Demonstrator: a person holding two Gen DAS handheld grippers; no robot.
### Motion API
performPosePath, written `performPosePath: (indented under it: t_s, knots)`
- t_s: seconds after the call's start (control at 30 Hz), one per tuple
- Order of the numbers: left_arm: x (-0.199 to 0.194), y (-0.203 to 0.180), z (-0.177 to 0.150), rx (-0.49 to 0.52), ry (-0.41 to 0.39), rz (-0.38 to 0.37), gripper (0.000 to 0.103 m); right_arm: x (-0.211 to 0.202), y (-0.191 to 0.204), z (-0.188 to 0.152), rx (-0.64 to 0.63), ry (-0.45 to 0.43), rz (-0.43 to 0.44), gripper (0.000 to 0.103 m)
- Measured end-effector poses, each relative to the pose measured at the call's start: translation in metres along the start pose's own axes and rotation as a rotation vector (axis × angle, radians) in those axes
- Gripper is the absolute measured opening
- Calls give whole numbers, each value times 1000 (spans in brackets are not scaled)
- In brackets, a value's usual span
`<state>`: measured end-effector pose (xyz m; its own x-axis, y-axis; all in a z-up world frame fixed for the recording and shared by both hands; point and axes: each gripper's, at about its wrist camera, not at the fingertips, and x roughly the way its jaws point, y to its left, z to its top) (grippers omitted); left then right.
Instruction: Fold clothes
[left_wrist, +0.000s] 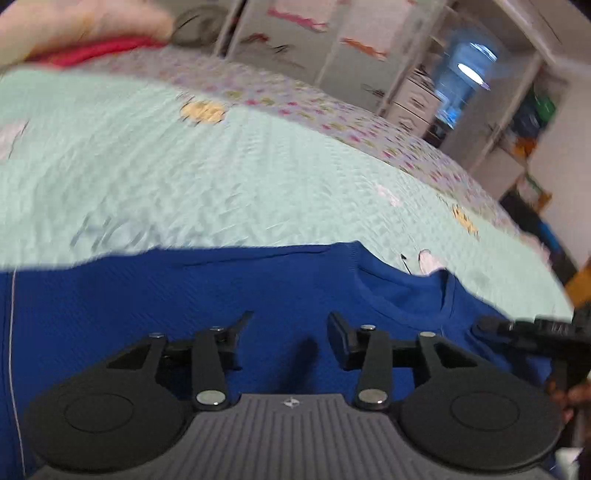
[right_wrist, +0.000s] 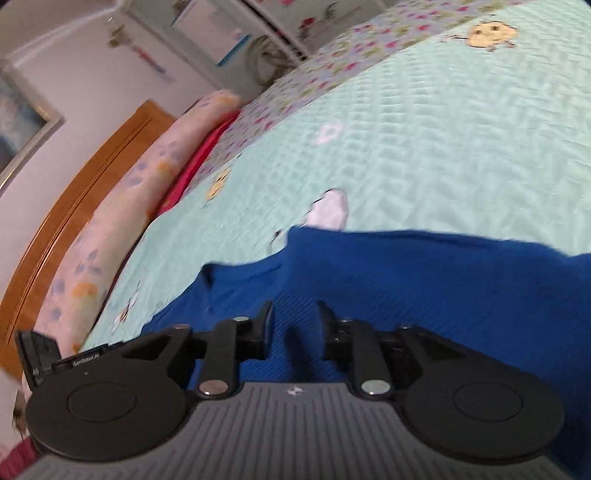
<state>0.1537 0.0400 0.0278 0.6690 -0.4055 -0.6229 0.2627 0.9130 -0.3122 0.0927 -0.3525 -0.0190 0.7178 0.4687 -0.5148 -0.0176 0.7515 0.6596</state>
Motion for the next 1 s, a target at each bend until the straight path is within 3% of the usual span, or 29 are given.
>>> performPosePath:
  t_s: [0.07,0.13,0.17,0.23,0.27,0.3,0.37,0.4,0.43,0.47,0.57,0.63,0.77,0.83,0.9,0.93,0.97,1.0]
  knots:
    - [10,5,6,-27,-20,62,47,7,-2,6,8,-6,-41,22]
    - [17,11,10,-73,-40,107,47,5,-16,17,112,-61,-41,22]
    - [14,15,10,-132,-44,97,47,-1,-24,22,166,-101,-38,23]
    - [4,22,7,-255,-49,4,49,-14,-34,21,244,-174,39,25]
    - [0,21,4,-259,-52,-45,51,-20,-35,19,256,-187,76,25]
    - [-1,15,2,-218,-56,-49,53,-25,-36,16,259,-191,105,25]
    - [4,8,-3,-133,-41,28,57,-26,-35,11,218,-126,97,25]
    - [9,6,-7,-109,-37,56,56,-23,-35,8,192,-92,47,19]
    - [10,2,-11,-91,-49,79,57,-20,-37,5,171,-71,-19,5]
    - [10,-6,-14,-65,-57,113,57,-21,-42,3,191,-74,-46,0]
    - [13,-37,-22,73,-48,238,60,-35,-48,0,301,-169,-89,0]
    - [3,-46,-31,127,-39,286,60,-46,-38,-4,277,-212,-139,4]
    - [-5,-51,-46,123,-45,297,62,-64,2,-24,128,-193,-120,21]
    - [-3,-53,-52,142,-66,308,62,-64,13,-34,78,-149,-99,21]
    - [-2,-53,-54,142,-83,312,63,-57,9,-35,59,-122,-159,21]
    - [-2,-53,-55,141,-90,312,63,-54,-1,-33,83,-125,-209,18]
    - [-2,-53,-56,140,-96,312,63,-55,-14,-30,145,-142,-227,0]
    - [-2,-54,-57,140,-101,311,64,-61,-22,-29,216,-178,-238,0]
